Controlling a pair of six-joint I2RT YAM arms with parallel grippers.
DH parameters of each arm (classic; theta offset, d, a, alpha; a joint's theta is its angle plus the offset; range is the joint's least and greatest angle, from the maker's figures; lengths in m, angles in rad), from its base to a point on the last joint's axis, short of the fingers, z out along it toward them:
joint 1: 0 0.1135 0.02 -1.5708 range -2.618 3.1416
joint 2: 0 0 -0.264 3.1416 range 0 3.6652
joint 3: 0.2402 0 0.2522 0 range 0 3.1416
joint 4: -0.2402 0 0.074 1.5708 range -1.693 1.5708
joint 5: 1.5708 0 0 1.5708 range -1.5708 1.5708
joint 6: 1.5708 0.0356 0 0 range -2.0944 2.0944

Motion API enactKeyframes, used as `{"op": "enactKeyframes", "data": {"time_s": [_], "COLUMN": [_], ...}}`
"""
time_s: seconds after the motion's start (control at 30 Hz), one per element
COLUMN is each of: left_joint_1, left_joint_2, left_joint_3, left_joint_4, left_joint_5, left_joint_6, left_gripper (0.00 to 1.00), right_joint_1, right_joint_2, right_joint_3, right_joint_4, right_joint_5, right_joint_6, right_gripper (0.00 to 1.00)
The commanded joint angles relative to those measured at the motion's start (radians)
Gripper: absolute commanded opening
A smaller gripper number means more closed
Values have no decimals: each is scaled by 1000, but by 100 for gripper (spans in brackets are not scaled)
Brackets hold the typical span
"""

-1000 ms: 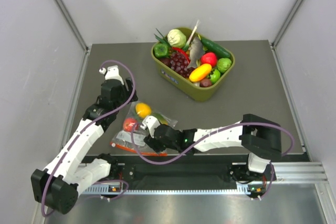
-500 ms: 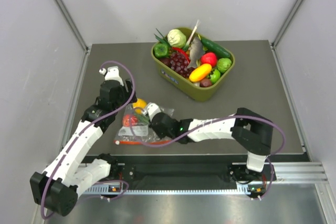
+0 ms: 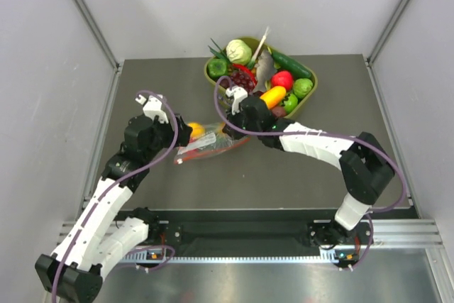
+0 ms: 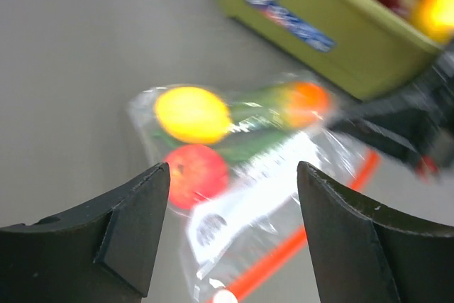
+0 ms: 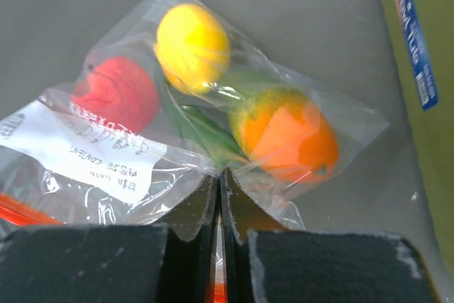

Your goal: Open the zip-top bag and remove the fake food

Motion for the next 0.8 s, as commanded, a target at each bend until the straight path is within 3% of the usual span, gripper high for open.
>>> {"op": "enactKeyframes", "data": {"time_s": [0.0,0.1,0.23,0.43,0.57,0.77], "left_joint_1": [4,3,1,-15,-51,-90], "left_joint_2": [-42,-51,-29,11,36,48], "left_joint_3": [-11,-1,34,65,73,59], "left_joint_4": [86,85,30,-78,-75,-78], "left_joint_5": [218,354,413,355,244,247], "left_joint_6": [62,93,170,299,299,331], "left_gripper": [77,82,85,88,89,88], "right_joint_1": [-66,-112,-154,-195,-203,-221], "right_joint_2": [9,40,66,90,92,101], "right_joint_3": [98,145,182,225,227,245], "right_joint_4": [17,-6,-25,-48,-35,-43], "right_joint_5": [-196,-270,-332,-421,-468,-501], "right_joint_6": [52,63,78,123,147,166], "right_gripper": [0,0,0,0,0,0]}}
